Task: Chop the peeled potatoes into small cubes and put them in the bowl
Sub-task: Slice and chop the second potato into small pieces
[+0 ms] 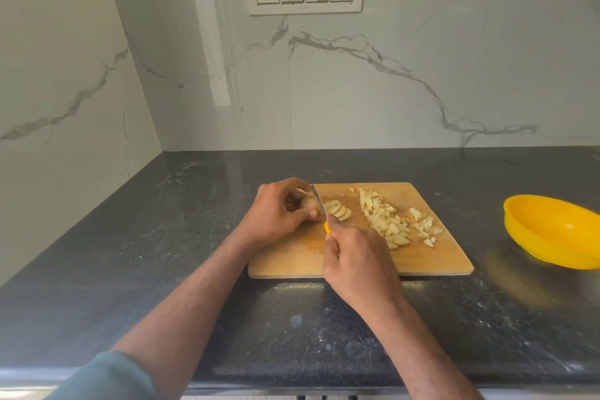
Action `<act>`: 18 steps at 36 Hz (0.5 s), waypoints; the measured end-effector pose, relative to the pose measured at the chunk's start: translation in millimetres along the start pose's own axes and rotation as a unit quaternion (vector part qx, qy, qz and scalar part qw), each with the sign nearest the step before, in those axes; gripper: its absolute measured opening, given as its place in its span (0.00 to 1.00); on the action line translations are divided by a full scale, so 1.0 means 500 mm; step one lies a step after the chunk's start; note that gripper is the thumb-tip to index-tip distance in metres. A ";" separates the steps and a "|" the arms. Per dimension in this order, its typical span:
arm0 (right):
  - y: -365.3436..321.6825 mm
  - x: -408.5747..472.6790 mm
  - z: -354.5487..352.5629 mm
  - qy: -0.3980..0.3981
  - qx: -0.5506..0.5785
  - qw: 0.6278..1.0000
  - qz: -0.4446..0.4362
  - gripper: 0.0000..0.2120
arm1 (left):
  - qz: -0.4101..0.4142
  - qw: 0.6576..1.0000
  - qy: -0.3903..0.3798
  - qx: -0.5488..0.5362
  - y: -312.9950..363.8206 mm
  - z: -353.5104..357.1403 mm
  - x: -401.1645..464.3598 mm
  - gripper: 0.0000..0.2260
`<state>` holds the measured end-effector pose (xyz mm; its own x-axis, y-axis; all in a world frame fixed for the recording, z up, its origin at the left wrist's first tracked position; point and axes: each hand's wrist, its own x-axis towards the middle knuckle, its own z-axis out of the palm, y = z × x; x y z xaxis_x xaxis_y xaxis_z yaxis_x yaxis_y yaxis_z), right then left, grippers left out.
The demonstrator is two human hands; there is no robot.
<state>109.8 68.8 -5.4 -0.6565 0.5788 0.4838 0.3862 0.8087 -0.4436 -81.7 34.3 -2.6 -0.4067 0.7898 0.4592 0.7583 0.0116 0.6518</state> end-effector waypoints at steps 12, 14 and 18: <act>-0.013 -0.010 -0.007 -0.017 -0.045 0.999 -0.005 0.21 | -0.010 1.000 -0.015 0.021 -0.001 -0.005 0.003 0.18; -0.019 -0.007 -0.008 -0.013 -0.057 0.998 -0.003 0.21 | -0.012 1.000 -0.011 0.018 -0.003 -0.006 0.002 0.17; -0.026 0.002 -0.003 -0.023 -0.077 0.997 0.000 0.21 | -0.012 1.000 -0.010 0.009 -0.004 -0.007 0.002 0.14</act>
<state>105.1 59.2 1.8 -0.6840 0.5769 0.4464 0.4790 0.8168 -0.3217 -85.1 33.1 -1.4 -0.4149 0.8008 0.4320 0.7578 0.0414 0.6511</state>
